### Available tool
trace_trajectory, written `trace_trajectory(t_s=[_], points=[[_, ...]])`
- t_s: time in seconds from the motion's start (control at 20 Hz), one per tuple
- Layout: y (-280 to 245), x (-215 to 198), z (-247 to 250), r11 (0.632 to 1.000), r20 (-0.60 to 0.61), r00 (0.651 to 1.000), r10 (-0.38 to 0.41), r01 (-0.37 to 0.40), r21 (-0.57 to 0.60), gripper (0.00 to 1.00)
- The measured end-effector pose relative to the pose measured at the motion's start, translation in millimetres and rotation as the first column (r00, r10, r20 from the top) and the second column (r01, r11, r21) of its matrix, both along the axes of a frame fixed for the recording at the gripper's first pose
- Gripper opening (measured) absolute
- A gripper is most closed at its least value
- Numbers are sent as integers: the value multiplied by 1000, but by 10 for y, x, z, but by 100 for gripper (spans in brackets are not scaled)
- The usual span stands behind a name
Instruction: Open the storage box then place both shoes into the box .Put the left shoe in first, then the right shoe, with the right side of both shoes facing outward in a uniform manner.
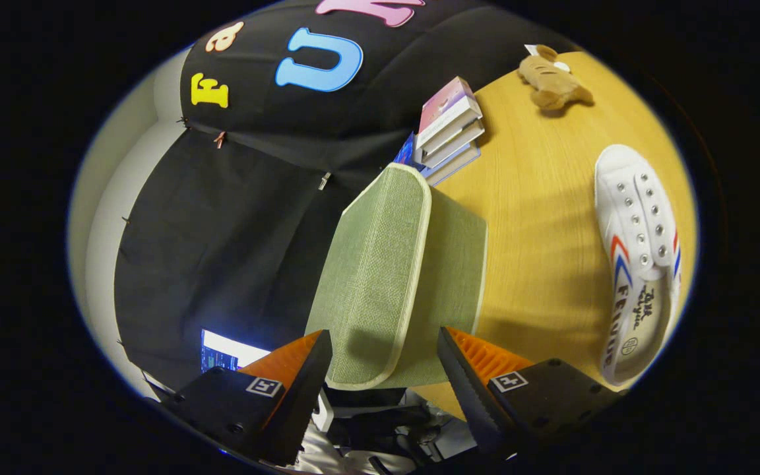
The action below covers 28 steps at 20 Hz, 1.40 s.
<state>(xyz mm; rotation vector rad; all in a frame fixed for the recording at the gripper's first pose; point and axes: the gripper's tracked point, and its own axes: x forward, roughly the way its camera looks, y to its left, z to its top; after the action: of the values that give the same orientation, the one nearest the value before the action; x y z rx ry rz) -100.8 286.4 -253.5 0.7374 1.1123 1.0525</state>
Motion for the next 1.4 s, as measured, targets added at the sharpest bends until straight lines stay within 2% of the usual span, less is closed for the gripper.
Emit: trace_trajectory(t_s=[0.25,0.5,0.55,0.6,0.65,0.7,0.75,0.8,0.85,0.9,1.0,1.15,1.2,1.3,1.4], points=[[269,-128,-31,993,-116,991,68,-56,108,98],[331,-75,-61,988,-231,971,58,-22,154,95],[323,-46,-34,986,-245,968,51,-10,165,89],[312,-26,-28,986,-264,963,47,-3,164,71],[279,-44,-13,987,-273,961,45,-1,161,71],[236,-26,-4,988,-279,960,35,10,157,64],[212,-13,0,989,-286,958,27,16,148,64],[179,-1,4,989,-296,955,16,28,144,53],[165,3,17,990,-301,954,11,31,135,52],[158,-17,23,991,-305,952,15,26,129,41],[155,-56,48,992,-325,945,27,14,124,29],[130,-93,152,991,-326,945,35,10,133,20],[182,-113,219,989,-325,945,40,9,148,13],[258,-92,245,989,-288,957,30,14,149,5],[210,-110,348,987,-275,961,29,16,162,5]])
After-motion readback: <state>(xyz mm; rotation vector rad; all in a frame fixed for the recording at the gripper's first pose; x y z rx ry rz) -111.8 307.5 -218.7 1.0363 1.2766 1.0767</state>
